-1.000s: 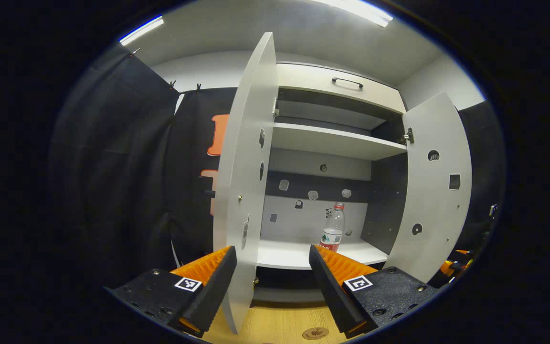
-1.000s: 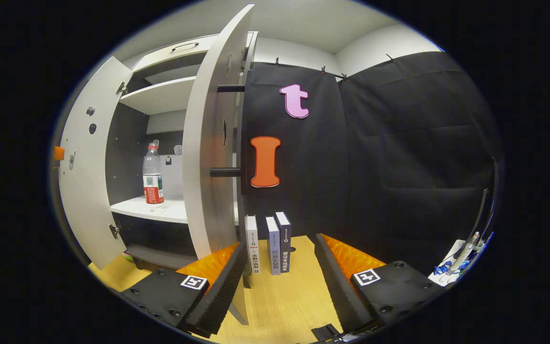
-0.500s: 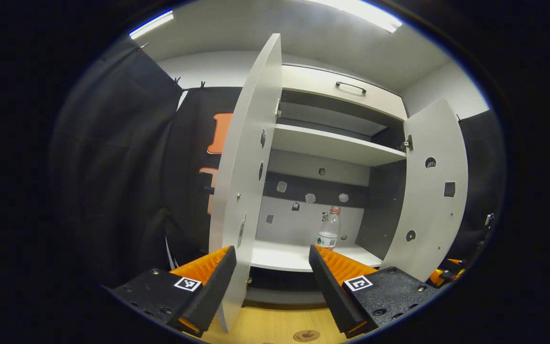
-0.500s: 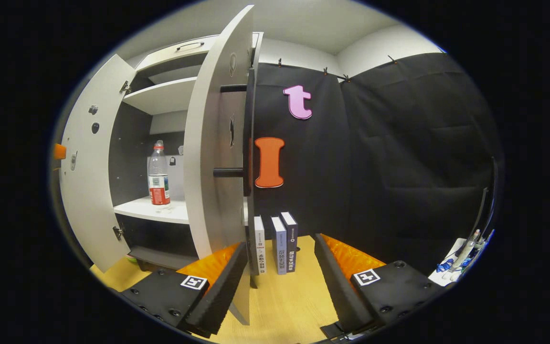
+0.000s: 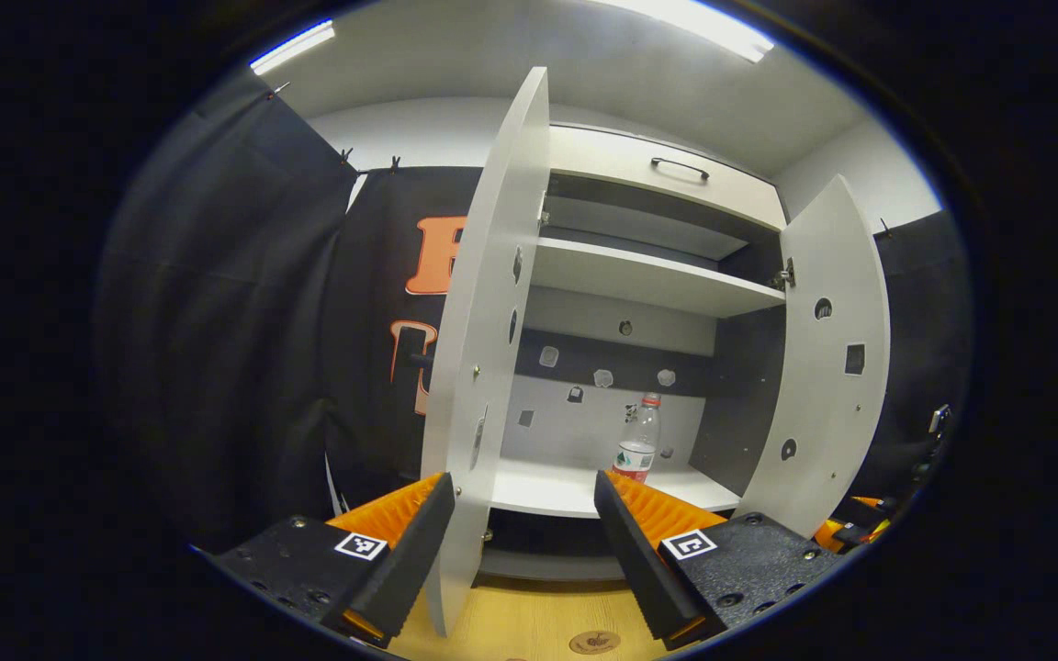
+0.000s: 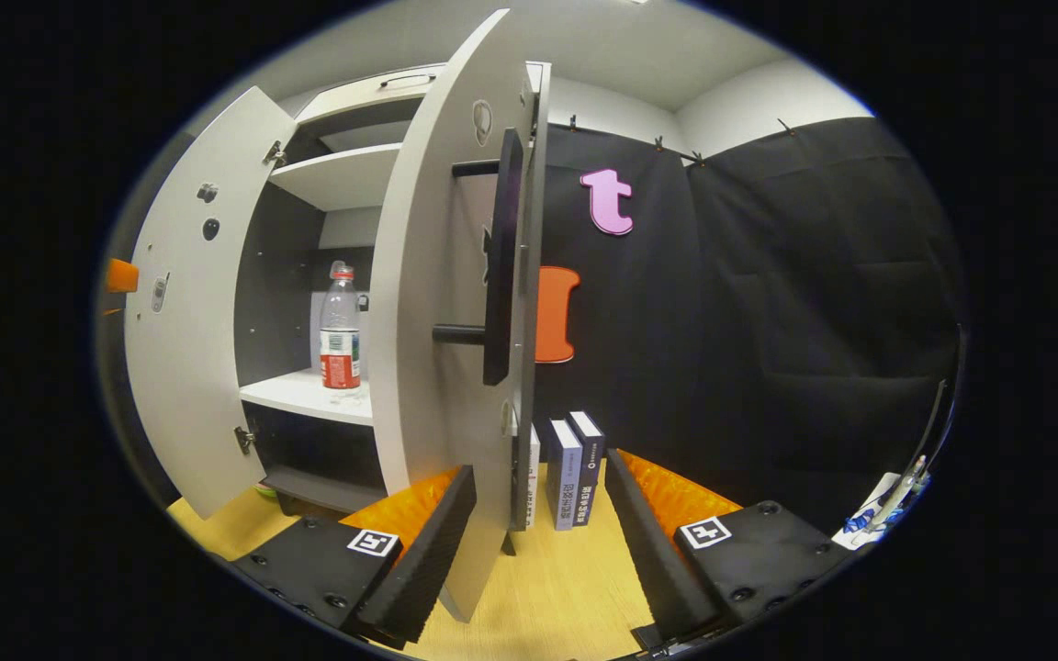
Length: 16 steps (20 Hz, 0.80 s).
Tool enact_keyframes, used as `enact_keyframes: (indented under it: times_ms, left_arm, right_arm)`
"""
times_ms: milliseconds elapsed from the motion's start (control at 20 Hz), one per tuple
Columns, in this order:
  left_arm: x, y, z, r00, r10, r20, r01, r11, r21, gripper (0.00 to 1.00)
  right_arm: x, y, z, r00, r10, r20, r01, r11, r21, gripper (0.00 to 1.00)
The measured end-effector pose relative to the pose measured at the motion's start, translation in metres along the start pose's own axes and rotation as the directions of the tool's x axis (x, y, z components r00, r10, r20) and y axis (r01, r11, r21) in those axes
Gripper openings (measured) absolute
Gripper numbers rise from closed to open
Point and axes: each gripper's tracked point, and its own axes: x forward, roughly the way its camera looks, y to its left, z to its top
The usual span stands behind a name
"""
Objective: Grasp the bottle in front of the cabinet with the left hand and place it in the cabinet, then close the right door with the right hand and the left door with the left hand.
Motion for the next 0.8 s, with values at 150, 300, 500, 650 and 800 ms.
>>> enact_keyframes:
  times_ms: [150, 300, 500, 650, 800]
  left_arm:
    - [-0.002, 0.002, 0.002, 1.0, 0.003, 0.005, -0.003, 1.0, -0.015, 0.94]
    - [-0.007, 0.004, 0.005, 1.0, 0.01, 0.013, -0.01, 1.0, -0.013, 0.97]
    - [-0.012, 0.005, 0.005, 1.0, 0.016, 0.012, -0.015, 0.999, -0.031, 0.97]
    - [-0.015, 0.009, 0.002, 1.0, 0.025, 0.001, -0.025, 0.999, -0.031, 0.94]
    - [-0.016, 0.018, 0.001, 0.999, 0.038, -0.006, -0.038, 0.999, -0.02, 0.97]
  right_arm:
    - [0.003, 0.019, 0.002, 1.0, 0.029, 0.009, -0.029, 1.0, -0.012, 0.95]
    - [0.007, 0.035, 0.002, 0.998, 0.065, 0.02, -0.064, 0.998, -0.016, 0.95]
    - [0.015, 0.051, 0.002, 0.995, 0.101, 0.024, -0.102, 0.995, 0.007, 0.95]
    - [0.018, 0.063, 0.002, 0.993, 0.117, 0.03, -0.117, 0.993, 0.006, 0.95]
    - [0.024, 0.083, 0.001, 0.988, 0.152, 0.031, -0.152, 0.988, -0.005, 0.95]
